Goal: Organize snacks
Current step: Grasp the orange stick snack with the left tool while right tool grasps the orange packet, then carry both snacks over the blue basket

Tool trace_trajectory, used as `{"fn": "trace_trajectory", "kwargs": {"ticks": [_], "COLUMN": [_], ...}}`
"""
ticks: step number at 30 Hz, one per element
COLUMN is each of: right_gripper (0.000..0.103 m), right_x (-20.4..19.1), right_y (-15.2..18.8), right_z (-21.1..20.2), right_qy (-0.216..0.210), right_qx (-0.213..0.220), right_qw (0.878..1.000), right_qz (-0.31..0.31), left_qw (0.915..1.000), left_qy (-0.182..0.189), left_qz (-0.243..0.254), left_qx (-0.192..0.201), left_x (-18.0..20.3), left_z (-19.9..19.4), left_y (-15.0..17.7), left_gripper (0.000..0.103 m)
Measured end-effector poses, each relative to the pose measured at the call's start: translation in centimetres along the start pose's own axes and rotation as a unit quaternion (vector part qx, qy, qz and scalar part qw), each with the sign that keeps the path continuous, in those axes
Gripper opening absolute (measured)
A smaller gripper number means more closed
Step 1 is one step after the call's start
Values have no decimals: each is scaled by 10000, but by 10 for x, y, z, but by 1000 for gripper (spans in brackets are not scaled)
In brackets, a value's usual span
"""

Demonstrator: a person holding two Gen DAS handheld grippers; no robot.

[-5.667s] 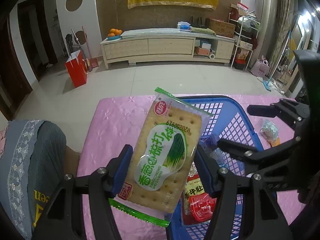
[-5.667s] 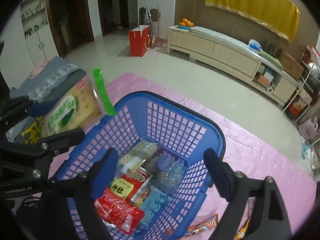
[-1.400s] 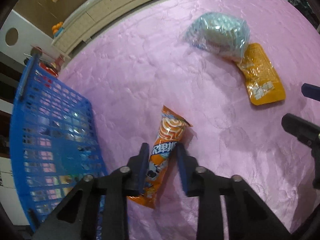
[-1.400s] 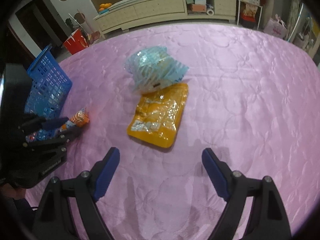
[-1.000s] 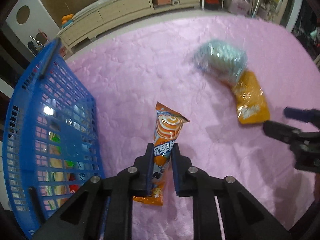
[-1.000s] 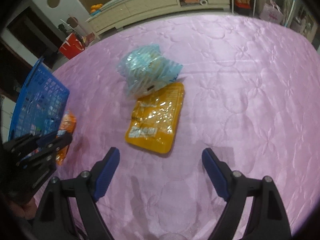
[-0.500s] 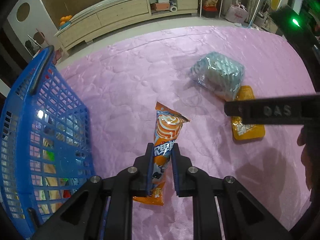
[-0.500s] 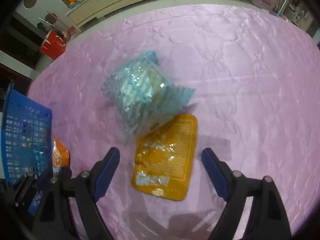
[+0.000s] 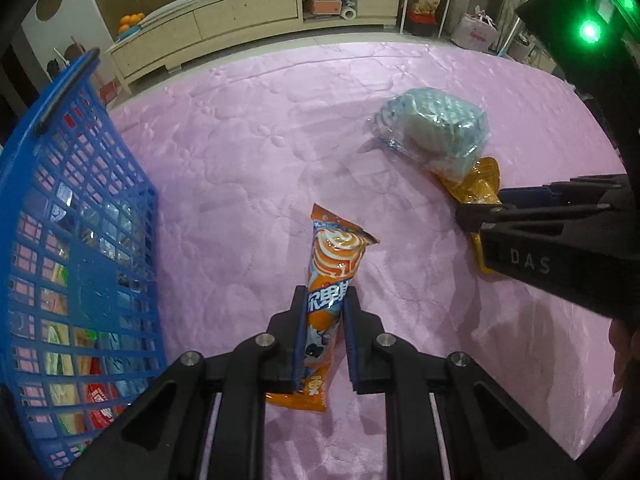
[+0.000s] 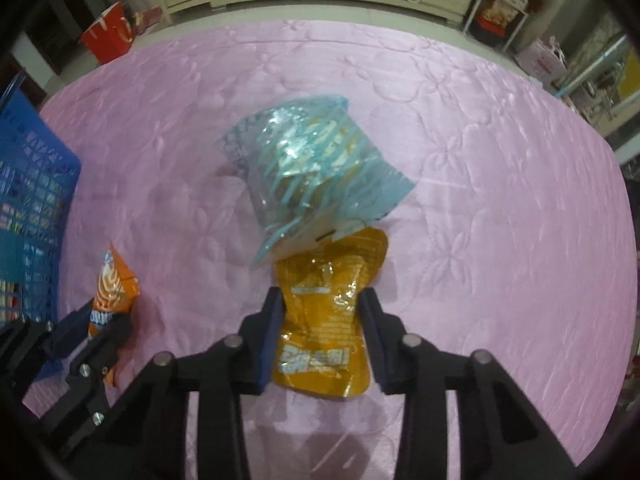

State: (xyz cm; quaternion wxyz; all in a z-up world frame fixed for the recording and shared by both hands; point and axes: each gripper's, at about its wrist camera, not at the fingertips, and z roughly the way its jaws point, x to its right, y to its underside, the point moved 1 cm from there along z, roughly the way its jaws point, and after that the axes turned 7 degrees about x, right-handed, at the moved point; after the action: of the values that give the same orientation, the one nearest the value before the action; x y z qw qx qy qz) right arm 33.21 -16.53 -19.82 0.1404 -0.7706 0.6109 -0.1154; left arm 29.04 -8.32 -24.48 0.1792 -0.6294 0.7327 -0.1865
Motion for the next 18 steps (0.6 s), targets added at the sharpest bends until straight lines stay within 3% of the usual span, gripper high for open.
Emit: {"fn": "trace_trajectory", "kwargs": {"ticks": [2,5,13,18], "right_gripper": [27,23,22,22], "right_x": [1,8,26,20], "right_y": [6,22,68,90], "right_z": [-6,-11,-33,-74], "right_qy": [-73,-279,-571,-726], "right_qx": [53,46,26,340], "right_qw": [10000,9996,9983,9968], "right_qz": [-25,-53,118,65], "left_qw": [10000,9999,9998,9993], "left_qy": [18,83,133,164], "left_qz": [6,-88,-19,-104], "left_qx": [28,41,138,319], "left_x": [1,1,7,3], "left_z": [-3,-6,-37,-66], "left_y": [0,-1,19,21], "left_gripper": [15,15,15,15]}}
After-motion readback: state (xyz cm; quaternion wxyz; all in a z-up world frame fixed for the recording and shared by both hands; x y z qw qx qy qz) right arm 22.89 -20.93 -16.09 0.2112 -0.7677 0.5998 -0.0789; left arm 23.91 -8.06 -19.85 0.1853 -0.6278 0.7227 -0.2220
